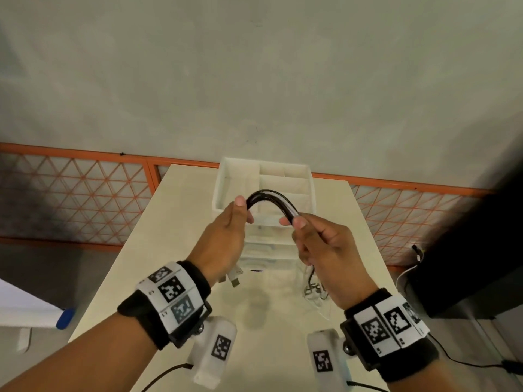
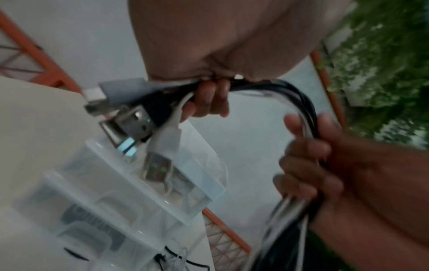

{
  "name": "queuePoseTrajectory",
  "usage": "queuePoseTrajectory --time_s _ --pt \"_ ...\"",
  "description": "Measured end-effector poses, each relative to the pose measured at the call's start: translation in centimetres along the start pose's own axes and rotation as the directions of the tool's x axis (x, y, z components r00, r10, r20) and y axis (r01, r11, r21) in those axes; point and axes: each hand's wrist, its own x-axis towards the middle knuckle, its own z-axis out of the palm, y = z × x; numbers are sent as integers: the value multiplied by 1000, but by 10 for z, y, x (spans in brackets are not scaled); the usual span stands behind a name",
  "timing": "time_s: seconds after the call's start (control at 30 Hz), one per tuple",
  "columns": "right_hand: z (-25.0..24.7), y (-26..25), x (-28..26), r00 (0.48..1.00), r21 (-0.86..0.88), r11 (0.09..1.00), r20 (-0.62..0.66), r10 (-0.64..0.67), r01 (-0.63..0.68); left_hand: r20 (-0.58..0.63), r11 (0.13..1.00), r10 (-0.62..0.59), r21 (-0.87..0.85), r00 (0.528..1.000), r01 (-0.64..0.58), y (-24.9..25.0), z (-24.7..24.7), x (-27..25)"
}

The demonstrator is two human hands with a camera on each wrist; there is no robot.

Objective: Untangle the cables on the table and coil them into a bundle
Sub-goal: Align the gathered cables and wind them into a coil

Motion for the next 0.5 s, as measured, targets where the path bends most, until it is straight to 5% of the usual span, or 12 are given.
queuePoseTrajectory --time_s 0.07,0.2,0.3,0.4,0.5 --pt "17 -3 -2 995 -78 992 10 -102 102 97 999 -1 39 995 -3 8 7 -8" --pt "46 4 -9 977 -224 951 32 -211 212 292 982 120 -172 949 -71 17 20 -19" --pt "47 11 -12 958 -316 907 149 -244 280 262 941 -35 -317 964 120 5 19 -14" --pt "37 3 -14 956 -335 920 270 -114 204 254 919 -91 -352 963 180 1 12 -13" --pt "24 -12 -6 994 -331 938 79 -82 103 240 956 -95 -248 966 156 -1 3 -11"
